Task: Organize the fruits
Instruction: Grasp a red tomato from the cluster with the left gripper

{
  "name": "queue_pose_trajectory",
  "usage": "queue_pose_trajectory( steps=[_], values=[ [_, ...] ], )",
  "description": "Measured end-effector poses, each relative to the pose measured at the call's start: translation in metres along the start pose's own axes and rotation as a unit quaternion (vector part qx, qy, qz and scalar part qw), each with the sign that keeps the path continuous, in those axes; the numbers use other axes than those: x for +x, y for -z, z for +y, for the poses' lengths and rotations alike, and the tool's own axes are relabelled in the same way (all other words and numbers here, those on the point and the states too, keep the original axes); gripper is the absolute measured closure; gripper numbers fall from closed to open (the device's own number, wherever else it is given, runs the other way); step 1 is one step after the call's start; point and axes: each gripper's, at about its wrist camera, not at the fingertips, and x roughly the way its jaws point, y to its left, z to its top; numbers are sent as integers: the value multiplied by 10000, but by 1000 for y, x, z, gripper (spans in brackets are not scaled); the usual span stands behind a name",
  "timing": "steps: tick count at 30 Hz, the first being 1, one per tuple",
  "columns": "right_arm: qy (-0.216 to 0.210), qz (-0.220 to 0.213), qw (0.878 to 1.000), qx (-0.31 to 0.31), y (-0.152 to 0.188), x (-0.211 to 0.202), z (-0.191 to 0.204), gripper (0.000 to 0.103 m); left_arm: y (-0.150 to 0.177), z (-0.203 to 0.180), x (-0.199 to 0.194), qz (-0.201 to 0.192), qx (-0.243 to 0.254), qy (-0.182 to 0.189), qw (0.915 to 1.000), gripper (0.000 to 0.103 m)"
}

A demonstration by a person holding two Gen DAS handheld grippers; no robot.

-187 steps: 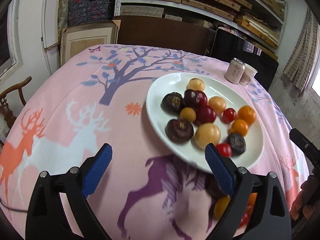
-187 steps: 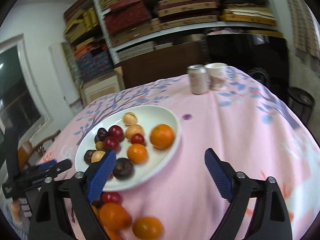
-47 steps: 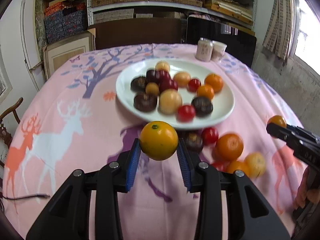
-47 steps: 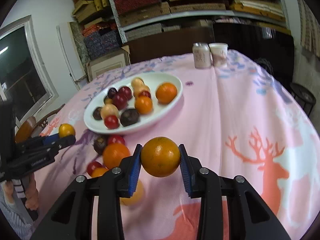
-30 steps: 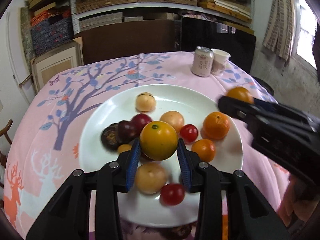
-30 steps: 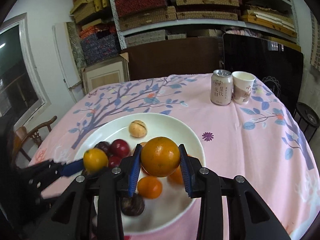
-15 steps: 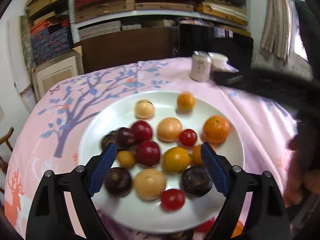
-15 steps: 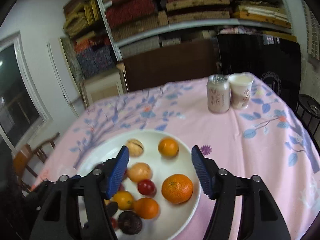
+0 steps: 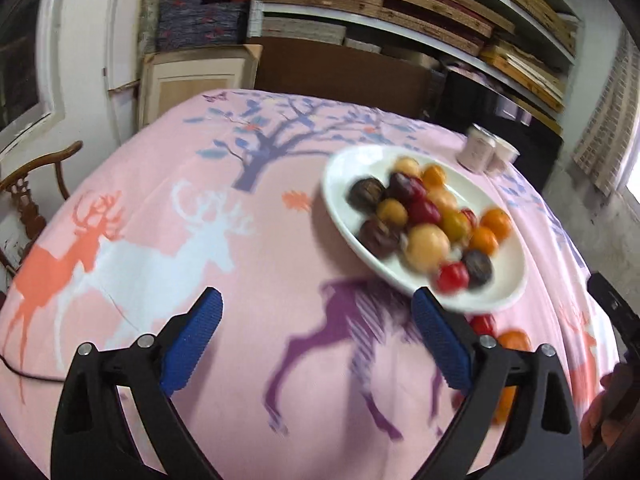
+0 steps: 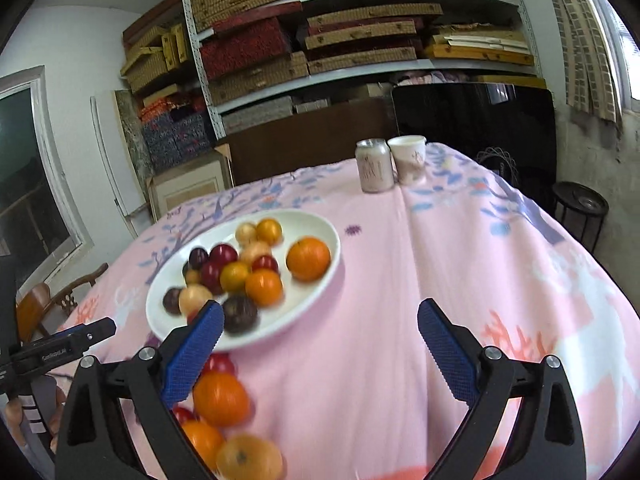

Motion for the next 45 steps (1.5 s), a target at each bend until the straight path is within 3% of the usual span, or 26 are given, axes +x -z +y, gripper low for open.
queue_pose_trajectory(
  steps=[7, 10, 16, 18, 22, 26, 31, 38, 41, 45],
  values=[
    [54, 25, 9994, 341, 6, -3, -15, 3, 37, -61, -7, 153, 1378, 339, 9898, 10],
    [16, 137, 9986, 513, 8, 1, -22, 3, 47, -75, -1, 331, 1701, 315, 9844, 10],
    [-77, 183, 9972, 714, 8, 3, -28, 3, 47, -76, 5, 441, 1679, 452, 9838, 10],
    [-76, 231, 9969, 743, 8, 5, -28, 3, 51, -83, 2, 433, 1850, 626, 9798, 10],
    [-117, 263, 9963, 805, 8, 5, -30, 3, 56, -93, 4, 462, 2132, 504, 9746, 10],
    [-136, 243, 9959, 857, 9, 4, -32, 3, 52, -83, 18, 835, 1854, 635, 9770, 8],
    [-161, 287, 9957, 861, 9, 5, -32, 3, 47, -78, 14, 564, 1761, 389, 9820, 10],
    [-144, 269, 9957, 873, 8, 5, -33, 3, 48, -95, 23, 815, 1955, 1001, 9722, 50],
    [-148, 290, 9956, 874, 8, 6, -33, 3, 47, -98, 25, 826, 1955, 1079, 9713, 56],
    [-149, 299, 9958, 847, 8, 7, -32, 3, 43, -98, 32, 951, 1812, 1232, 9711, 56]
  ],
)
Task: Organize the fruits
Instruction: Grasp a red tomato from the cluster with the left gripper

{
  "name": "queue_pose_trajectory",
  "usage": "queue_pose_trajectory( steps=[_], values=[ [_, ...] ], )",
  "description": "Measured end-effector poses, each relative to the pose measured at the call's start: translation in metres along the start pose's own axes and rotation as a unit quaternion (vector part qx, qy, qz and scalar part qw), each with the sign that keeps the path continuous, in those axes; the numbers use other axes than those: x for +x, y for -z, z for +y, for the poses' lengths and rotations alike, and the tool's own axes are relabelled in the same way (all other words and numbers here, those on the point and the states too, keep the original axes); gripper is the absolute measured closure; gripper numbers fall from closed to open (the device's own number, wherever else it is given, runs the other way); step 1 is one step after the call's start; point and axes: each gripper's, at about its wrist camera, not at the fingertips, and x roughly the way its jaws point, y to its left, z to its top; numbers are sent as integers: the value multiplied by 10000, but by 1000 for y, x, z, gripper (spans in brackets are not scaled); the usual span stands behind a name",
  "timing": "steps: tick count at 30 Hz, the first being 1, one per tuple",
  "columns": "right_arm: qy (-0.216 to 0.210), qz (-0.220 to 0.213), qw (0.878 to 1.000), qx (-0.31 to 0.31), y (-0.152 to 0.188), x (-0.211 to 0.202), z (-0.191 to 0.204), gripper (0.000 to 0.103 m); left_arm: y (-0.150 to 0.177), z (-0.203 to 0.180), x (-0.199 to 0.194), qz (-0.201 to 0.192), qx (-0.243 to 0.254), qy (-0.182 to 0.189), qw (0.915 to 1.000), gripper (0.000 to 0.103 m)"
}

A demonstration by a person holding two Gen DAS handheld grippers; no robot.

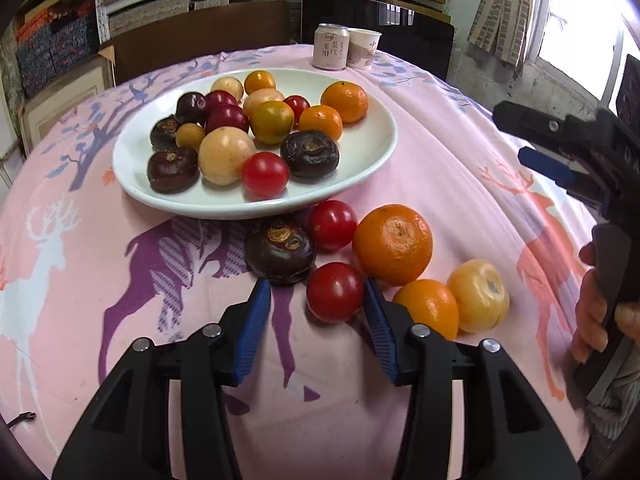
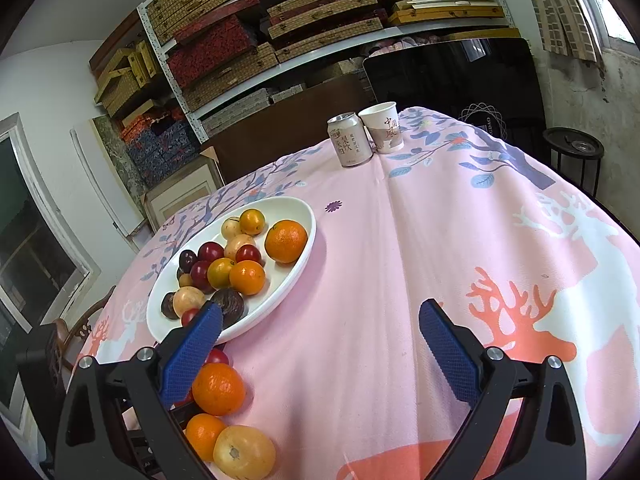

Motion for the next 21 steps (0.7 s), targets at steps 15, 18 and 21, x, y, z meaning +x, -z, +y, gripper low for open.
queue_pose_trajectory(
  steps=[15, 18, 21],
  values=[
    [73, 117, 9999, 6, 1, 6, 0, 3, 2, -8, 0, -18, 181, -17, 9998, 72],
    [50, 155, 9999, -2, 2, 7, 0, 3, 6, -11, -5, -37, 254, -70, 9996, 76],
    [4, 185, 9998, -54, 3, 8, 2, 3, 10, -6, -14, -180, 175, -316, 9992, 76]
  ],
)
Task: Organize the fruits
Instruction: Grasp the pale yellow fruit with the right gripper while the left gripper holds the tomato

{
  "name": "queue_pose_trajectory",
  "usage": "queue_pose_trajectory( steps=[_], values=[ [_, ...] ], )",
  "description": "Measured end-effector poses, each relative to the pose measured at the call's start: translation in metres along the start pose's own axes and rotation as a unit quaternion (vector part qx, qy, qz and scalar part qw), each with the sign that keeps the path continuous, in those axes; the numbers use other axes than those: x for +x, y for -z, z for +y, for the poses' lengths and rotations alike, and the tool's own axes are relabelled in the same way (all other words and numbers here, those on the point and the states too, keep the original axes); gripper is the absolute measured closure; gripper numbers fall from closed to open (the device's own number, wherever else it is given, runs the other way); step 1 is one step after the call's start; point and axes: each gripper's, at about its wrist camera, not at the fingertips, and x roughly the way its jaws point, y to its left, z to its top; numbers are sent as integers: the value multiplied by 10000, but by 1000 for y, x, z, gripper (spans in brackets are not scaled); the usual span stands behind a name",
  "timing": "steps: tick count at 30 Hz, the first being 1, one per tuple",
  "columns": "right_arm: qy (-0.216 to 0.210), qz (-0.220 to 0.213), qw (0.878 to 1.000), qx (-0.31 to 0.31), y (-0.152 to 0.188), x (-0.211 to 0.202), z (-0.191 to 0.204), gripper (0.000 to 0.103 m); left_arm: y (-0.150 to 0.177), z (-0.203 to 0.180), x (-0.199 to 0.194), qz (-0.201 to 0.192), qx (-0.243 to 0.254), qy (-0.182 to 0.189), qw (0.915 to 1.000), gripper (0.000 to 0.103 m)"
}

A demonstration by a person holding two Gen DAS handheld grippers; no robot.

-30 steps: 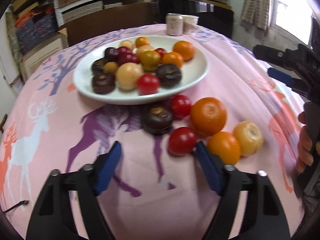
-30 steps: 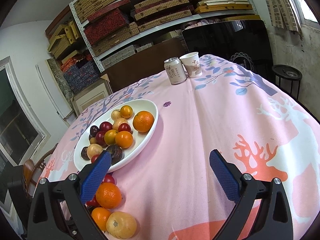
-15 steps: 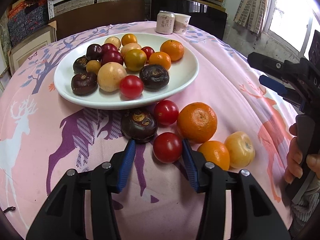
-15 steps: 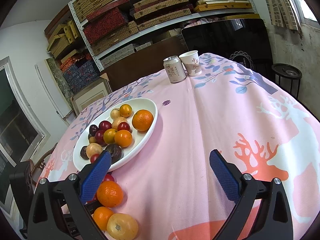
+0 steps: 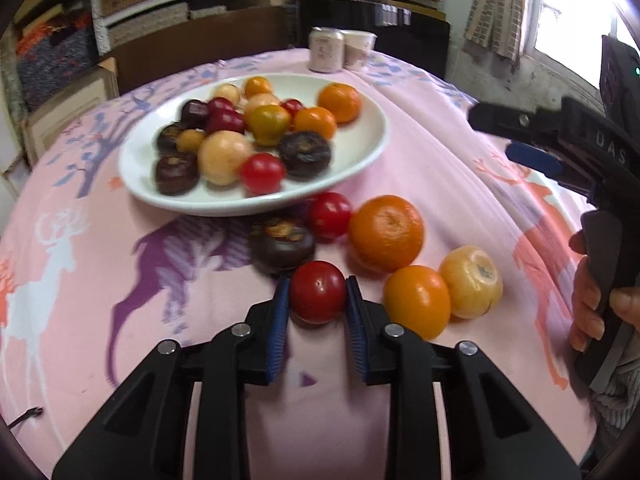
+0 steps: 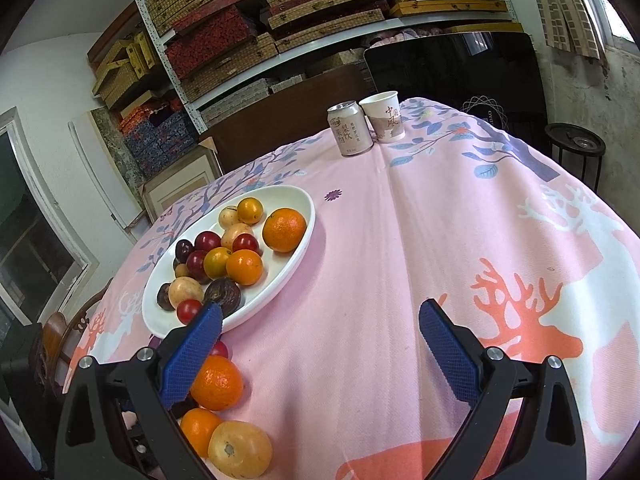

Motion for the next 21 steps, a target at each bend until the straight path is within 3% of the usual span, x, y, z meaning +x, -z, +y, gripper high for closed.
queue_pose_trajectory(
  steps=[5, 7, 12, 16, 21],
  values=[
    [-190, 188, 9993, -257, 12, -5, 11, 3, 5, 33, -12, -118, -630, -454, 9969, 76],
    [-242, 292, 9976, -576, 25, -11, 22, 3, 6, 43, -9, -23, -829, -455, 9955, 76],
    [-251, 506, 9925, -1085, 42, -26, 41, 3, 7, 45, -5, 80, -804, -463, 9957, 76],
    [-125, 962, 9850, -1426, 55, -26, 50, 4, 7, 47, -3, 103, -855, -448, 9953, 76],
    [98, 1310, 9737, -1861, 66, -17, 61, 18, 6, 45, -2, 114, -833, -441, 9955, 76]
  ],
)
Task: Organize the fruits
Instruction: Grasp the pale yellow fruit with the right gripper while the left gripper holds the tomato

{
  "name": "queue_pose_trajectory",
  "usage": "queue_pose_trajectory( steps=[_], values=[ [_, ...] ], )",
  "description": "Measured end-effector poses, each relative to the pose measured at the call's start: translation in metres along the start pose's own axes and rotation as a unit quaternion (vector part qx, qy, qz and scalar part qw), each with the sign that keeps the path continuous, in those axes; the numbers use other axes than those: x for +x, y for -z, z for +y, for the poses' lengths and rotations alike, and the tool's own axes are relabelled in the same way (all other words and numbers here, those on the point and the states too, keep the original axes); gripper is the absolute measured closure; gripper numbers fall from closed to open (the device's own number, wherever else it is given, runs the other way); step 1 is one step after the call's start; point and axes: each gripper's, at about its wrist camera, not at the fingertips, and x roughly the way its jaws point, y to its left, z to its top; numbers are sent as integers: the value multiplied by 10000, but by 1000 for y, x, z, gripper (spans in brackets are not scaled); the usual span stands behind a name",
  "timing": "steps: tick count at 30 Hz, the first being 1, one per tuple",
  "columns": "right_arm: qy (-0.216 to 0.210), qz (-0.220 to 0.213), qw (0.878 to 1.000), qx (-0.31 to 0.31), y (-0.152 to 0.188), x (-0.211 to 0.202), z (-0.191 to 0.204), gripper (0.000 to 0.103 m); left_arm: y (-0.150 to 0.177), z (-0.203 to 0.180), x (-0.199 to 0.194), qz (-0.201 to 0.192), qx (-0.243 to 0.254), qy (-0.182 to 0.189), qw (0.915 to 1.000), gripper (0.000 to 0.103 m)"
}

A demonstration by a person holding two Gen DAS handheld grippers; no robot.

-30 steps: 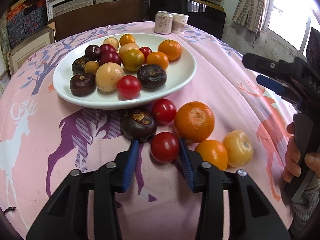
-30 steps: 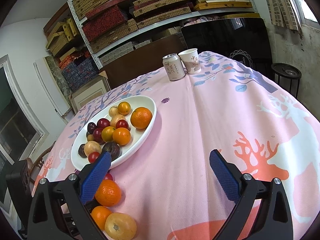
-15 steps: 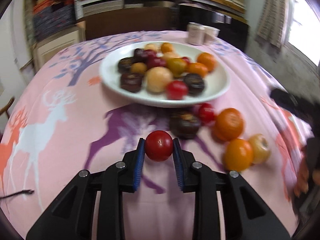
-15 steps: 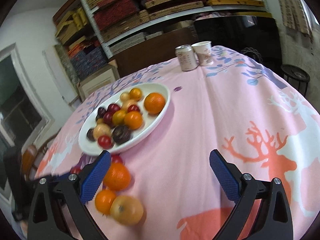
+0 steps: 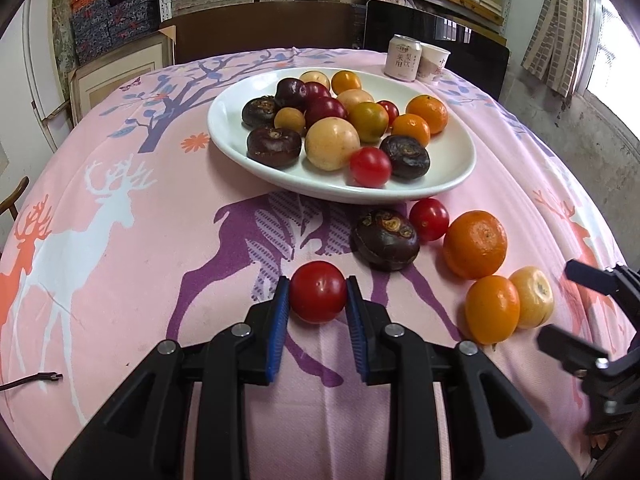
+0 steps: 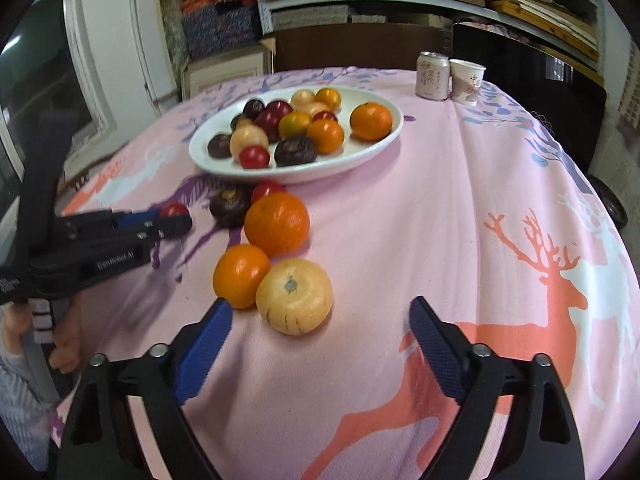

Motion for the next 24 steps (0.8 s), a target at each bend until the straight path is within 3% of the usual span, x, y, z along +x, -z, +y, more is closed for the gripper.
queue_pose_trajectory(
  steps=[2, 8, 9, 11, 13, 19, 24],
  values=[
    [28, 159, 9999, -49, -1, 7, 2, 27, 0, 1, 1, 14, -13, 8, 10000, 76],
    [-87, 97, 9999, -21, -11, 12, 2, 33, 0, 1, 0, 18, -13, 10, 10000, 76],
    [-144, 103, 9998, -30, -12, 13, 2, 37, 0, 1, 0, 20, -13, 9, 10000, 75],
    [-299, 133, 9995, -20, -11, 13, 3, 54, 1, 0, 1, 23, -3, -1, 10000, 75],
    [-405, 180, 9990, 1, -12, 15, 3, 60, 1, 0, 2, 23, 6, -13, 10000, 75],
    [-625, 251, 9976, 182, -10, 18, -3, 60, 1, -1, 2, 18, 26, -35, 10000, 75],
    [-569, 200, 9979, 249, -9, 15, -2, 60, 2, -1, 1, 9, 24, -38, 10000, 75]
  ],
)
